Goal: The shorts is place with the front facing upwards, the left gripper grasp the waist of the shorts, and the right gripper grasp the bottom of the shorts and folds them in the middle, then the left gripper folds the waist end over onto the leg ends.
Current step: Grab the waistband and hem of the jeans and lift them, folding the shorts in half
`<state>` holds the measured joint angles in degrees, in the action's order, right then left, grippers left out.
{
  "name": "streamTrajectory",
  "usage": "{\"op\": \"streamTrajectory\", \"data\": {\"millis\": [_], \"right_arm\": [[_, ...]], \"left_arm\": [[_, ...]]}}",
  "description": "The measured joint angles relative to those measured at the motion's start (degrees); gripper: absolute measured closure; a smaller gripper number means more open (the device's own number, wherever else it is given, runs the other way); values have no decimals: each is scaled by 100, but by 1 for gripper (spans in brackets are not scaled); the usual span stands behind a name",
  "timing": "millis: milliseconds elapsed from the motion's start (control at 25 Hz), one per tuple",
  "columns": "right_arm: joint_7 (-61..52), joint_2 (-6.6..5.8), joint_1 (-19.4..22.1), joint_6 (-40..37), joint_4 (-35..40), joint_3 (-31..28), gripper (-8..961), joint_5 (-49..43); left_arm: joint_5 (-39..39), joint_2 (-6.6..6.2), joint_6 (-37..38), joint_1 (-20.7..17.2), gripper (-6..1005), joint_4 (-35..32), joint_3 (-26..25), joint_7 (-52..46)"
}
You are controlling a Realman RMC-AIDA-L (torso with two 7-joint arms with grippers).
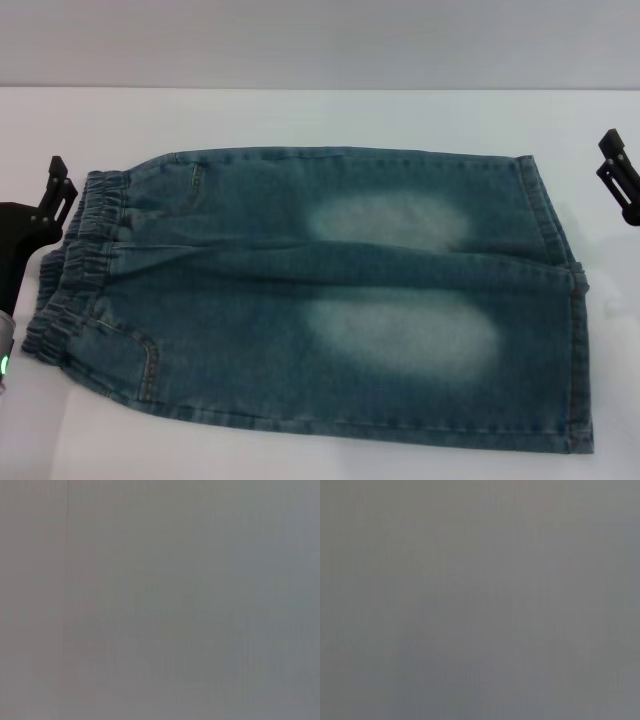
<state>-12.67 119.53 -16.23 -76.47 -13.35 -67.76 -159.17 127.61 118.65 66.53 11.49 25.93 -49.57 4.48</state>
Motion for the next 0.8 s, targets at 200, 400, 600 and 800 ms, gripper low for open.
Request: {"op": "streamTrajectory", "data": {"millis": [200,400,600,800], "right_arm": [[0,0,7,0,0,0,152,0],[0,0,14,0,0,0,152,1],[-7,0,15,-4,-1,0,152,1],[-18,1,23,-8,0,1,152,1]], "left_arm": [[8,0,0,5,157,4,0,0],[9,0,0,4,157,8,0,0],[10,0,0,3,157,9,0,0],[13,0,0,3,157,9,0,0]]}}
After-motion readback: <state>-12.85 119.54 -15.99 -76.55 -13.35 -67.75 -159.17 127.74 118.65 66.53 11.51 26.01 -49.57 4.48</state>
